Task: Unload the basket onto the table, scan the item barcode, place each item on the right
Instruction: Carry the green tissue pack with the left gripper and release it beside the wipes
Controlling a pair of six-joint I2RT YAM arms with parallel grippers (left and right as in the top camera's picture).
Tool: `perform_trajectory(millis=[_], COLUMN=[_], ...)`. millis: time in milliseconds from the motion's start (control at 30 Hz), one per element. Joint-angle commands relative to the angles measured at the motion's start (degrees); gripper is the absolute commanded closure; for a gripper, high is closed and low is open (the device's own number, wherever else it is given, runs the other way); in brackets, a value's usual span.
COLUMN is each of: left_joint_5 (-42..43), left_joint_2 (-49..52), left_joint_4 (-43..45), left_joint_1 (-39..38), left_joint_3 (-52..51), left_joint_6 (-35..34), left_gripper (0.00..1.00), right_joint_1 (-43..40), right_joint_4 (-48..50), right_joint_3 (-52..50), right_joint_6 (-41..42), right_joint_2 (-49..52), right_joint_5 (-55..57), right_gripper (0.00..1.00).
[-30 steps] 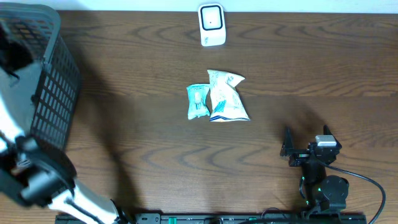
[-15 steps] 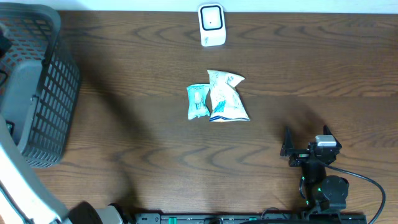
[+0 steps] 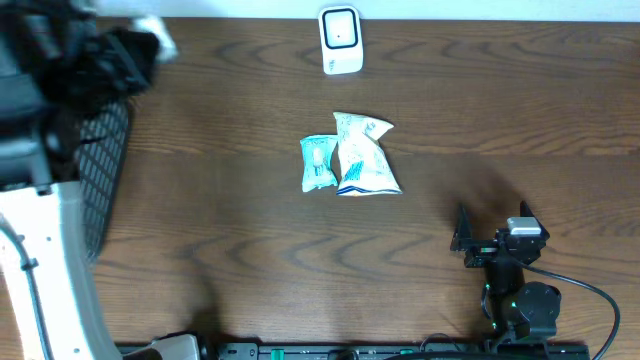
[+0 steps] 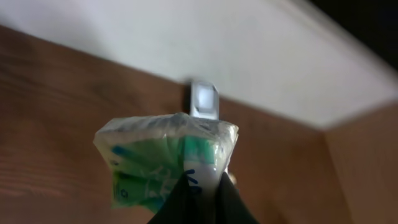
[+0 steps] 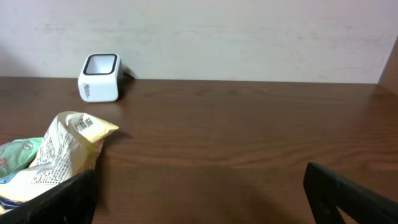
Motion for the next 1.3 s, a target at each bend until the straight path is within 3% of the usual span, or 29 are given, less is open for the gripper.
perform_trajectory(millis=[0,300,567,633,667,800,900,1267], left_joint_5=[-2.38,-15.41,-19.41,-19.41,-19.41,-19.39,-19.39,-19.39], left_joint_2=[2.58,15.10,27.32,29.75,30.82,33.51,33.70,29.83], left_joint_4=[-1.38,-8.15,-8.50,-8.50,-8.52,-8.74,-8.74,-11.26], left_joint_1=[-5.79,-20.57,-26.03,-26.40,-26.40,-26.38,-26.38,-23.23], left_joint_3=[0.48,0.46,0.46,0.48,0.46,0.46,0.48,0.50], left_joint_6=[2.58,2.54,2.54,2.56,2.56,2.56,2.54,2.56], left_gripper=[0.93,0.93,0.92,0.72,0.66,0.62,0.44,0.37], right_joint_1=[0.24,0.24,0.24,0.24,0.24,0.24,0.24,0.24], right_joint_4=[-0.24,-0.24,-0.24,-0.24,-0.24,-0.24,-0.24,-0.24], right_joint_3=[-0.09,-0.09,-0.09,-0.09,-0.09,-0.09,-0.09,-0.09], right_joint_6=[-0.44,-0.44,-0.44,-0.44,-0.44,-0.44,-0.44,-0.44], right_joint_2=[-0.31,-0.31,-0.31,-0.31,-0.31,-0.31,-0.31,-0.31], right_joint_5=[0.26,0.26,0.26,0.26,0.26,0.26,0.26,0.26], right_gripper=[0.01,0.01,0.01,0.01,0.01,0.01,0.01,0.01])
